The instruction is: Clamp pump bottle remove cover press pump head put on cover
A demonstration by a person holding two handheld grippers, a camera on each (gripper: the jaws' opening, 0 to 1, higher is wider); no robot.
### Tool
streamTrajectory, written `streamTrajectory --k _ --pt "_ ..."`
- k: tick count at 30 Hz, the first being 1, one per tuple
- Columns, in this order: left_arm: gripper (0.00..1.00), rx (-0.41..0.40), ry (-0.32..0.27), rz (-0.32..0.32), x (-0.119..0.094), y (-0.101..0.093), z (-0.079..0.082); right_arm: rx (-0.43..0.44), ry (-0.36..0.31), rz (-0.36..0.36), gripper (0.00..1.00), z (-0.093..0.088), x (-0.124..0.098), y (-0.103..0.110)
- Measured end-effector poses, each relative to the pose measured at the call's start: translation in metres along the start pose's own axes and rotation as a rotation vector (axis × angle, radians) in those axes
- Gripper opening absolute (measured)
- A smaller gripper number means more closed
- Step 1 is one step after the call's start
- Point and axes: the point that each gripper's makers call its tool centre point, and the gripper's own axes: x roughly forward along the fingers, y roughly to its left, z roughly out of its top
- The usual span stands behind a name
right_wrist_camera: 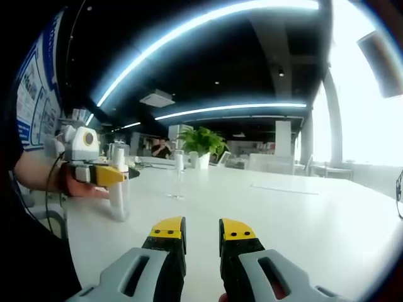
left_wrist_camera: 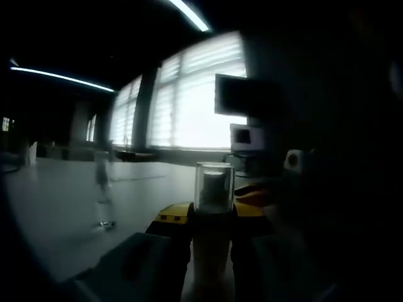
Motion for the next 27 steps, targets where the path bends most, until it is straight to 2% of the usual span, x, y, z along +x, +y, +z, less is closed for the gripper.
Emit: streamTrajectory --k 9,13,18,21,27 --pt "0.14 -0.006 0.016 -0.009 0.0 0.0 -0.004 0.002 -0.002 -0.001 0.15 0.0 0.0 -0.001" --pt "0.14 -0.047 0.014 -0.014 0.0 0.001 -0.005 0.016 -0.005 0.004 0.15 0.002 0.0 -0.001" --pt "0.14 -0.033 0.016 -0.016 0.001 0.0 -0.006 0.062 -0.001 0.022 0.16 0.003 -0.001 -0.001" --pt "0.14 -0.023 0.018 -0.015 0.001 0.001 -0.007 0.119 -0.035 0.019 0.16 0.012 -0.004 -0.002" --pt "0.14 -0.016 0.018 -0.014 0.0 0.001 -0.007 0.136 -0.048 0.039 0.16 0.024 -0.014 0.022"
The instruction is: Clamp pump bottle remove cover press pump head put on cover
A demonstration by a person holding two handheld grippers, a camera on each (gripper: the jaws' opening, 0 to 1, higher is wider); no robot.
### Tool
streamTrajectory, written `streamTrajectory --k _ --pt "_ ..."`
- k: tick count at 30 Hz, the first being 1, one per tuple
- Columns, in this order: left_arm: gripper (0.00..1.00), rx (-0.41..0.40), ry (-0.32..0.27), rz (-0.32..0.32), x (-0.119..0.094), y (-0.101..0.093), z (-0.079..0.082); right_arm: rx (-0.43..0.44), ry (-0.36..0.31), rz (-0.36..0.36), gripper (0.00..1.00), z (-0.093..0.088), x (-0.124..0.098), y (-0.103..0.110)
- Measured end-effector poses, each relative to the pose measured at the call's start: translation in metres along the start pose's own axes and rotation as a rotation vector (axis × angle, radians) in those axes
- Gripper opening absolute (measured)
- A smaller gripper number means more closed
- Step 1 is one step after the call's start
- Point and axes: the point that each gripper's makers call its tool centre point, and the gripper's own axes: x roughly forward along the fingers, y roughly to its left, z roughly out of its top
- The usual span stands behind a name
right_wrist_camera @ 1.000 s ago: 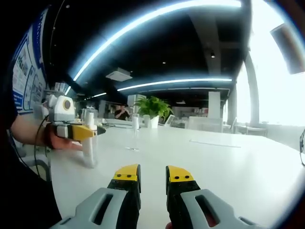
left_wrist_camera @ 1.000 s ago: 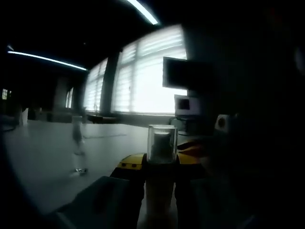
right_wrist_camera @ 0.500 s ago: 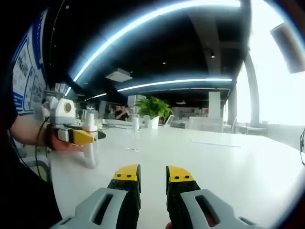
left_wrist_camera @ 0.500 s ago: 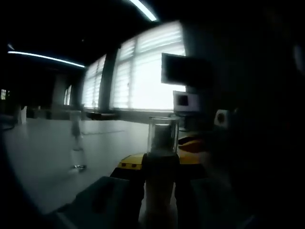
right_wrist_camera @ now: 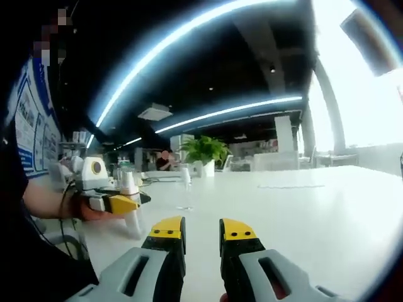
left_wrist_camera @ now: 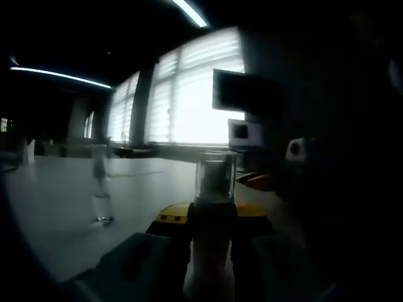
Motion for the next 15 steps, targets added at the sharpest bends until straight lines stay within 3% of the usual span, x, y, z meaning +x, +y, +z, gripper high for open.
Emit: streamTrajectory --k 7,15 --pt "0.14 0.004 0.0 -0.004 -0.001 -0.001 0.0 -0.002 0.011 0.027 0.17 0.01 0.003 0.012" --pt "0.14 0.0 -0.003 -0.002 -0.001 0.001 0.001 0.008 -0.027 0.067 0.17 0.029 0.004 0.026"
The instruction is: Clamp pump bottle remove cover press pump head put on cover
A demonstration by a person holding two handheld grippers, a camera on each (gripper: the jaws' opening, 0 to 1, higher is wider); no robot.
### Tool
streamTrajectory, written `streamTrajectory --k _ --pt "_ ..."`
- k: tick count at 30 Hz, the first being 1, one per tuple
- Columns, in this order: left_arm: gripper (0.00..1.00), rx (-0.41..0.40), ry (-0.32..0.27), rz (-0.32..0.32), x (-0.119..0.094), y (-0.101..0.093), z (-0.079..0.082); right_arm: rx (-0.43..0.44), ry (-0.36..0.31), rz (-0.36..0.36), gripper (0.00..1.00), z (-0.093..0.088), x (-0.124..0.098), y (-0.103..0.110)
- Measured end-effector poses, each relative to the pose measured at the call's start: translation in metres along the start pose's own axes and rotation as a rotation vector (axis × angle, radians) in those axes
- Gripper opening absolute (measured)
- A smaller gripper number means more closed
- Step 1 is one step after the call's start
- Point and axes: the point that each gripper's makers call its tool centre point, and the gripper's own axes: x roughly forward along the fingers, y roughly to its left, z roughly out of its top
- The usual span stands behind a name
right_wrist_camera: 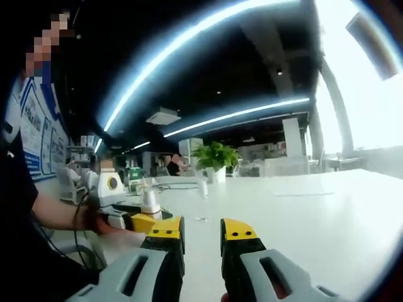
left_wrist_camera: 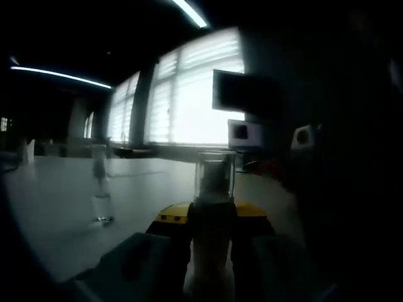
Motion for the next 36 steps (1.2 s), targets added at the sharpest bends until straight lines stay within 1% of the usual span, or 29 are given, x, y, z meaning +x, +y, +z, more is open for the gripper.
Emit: streamTrajectory --k 2,6,9,12,13,14,18,24,34,36 --pt "0.14 -0.001 0.0 0.0 0.0 0.001 0.0 0.008 -0.01 0.015 0.17 0.005 0.001 0.007" --pt "0.14 -0.001 -0.001 0.005 0.0 0.002 0.0 -0.003 -0.02 0.037 0.18 0.013 0.006 0.015" --pt "0.14 0.0 -0.002 0.003 0.0 0.002 0.0 -0.024 -0.019 0.049 0.18 0.015 0.009 0.025" --pt "0.14 -0.017 -0.003 0.004 -0.001 0.004 0.0 -0.041 -0.018 0.052 0.18 0.017 0.012 0.033" --pt "0.14 -0.021 -0.003 0.004 -0.001 0.004 0.0 -0.053 -0.013 0.052 0.18 0.016 0.012 0.029" --pt "0.14 -0.022 -0.003 0.005 -0.001 0.004 0.0 -0.083 -0.006 0.052 0.18 0.016 0.012 0.029" --pt "0.14 -0.015 -0.004 0.004 0.0 0.001 0.0 -0.08 0.004 0.074 0.18 0.016 0.017 0.041" --pt "0.14 -0.012 -0.004 0.005 0.0 0.001 0.0 -0.068 0.006 0.101 0.18 0.017 0.025 0.051" --pt "0.14 -0.012 -0.003 0.007 0.001 -0.001 0.0 -0.083 0.021 0.134 0.18 0.013 0.036 0.069" --pt "0.14 -0.011 -0.003 0.007 0.001 -0.002 0.0 -0.083 0.022 0.136 0.18 0.012 0.039 0.067"
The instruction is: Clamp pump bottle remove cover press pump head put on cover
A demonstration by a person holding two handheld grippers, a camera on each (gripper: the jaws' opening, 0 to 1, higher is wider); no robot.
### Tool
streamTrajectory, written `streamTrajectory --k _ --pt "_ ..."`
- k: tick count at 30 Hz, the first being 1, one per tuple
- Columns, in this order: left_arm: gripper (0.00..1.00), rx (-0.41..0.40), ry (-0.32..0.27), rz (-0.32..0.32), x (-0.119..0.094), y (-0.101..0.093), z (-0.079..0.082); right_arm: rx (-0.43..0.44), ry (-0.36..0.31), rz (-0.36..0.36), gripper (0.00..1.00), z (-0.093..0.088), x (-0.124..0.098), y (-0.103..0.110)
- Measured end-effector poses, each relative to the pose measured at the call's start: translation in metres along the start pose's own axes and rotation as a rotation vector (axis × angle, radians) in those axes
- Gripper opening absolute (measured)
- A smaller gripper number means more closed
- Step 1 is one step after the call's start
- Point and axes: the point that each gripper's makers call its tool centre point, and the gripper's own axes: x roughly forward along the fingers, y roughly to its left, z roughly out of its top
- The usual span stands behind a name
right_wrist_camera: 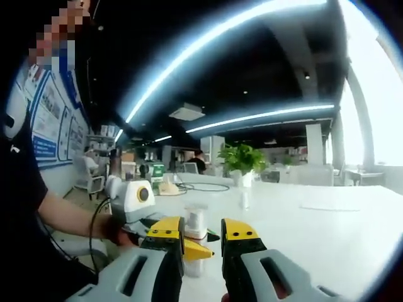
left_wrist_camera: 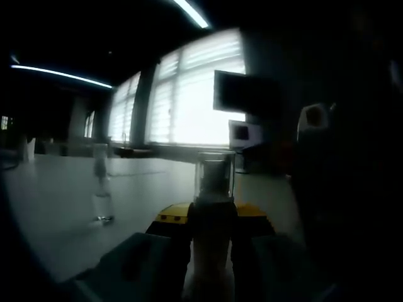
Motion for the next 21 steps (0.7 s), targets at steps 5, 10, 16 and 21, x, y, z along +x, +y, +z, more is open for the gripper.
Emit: streamTrajectory --k 5,10,16,21 --pt "0.14 0.011 0.0 0.001 0.0 0.0 0.0 -0.007 0.008 0.002 0.18 -0.002 0.008 0.005" --pt "0.14 0.013 0.0 0.001 0.0 0.001 0.0 0.001 0.02 0.013 0.18 -0.004 0.015 0.01" --pt "0.14 0.019 0.0 -0.001 0.0 0.001 -0.001 -0.002 0.031 0.016 0.18 -0.007 0.023 0.014" --pt "0.14 0.026 0.002 -0.002 0.0 0.001 -0.001 -0.008 0.037 0.016 0.18 -0.008 0.028 0.014"
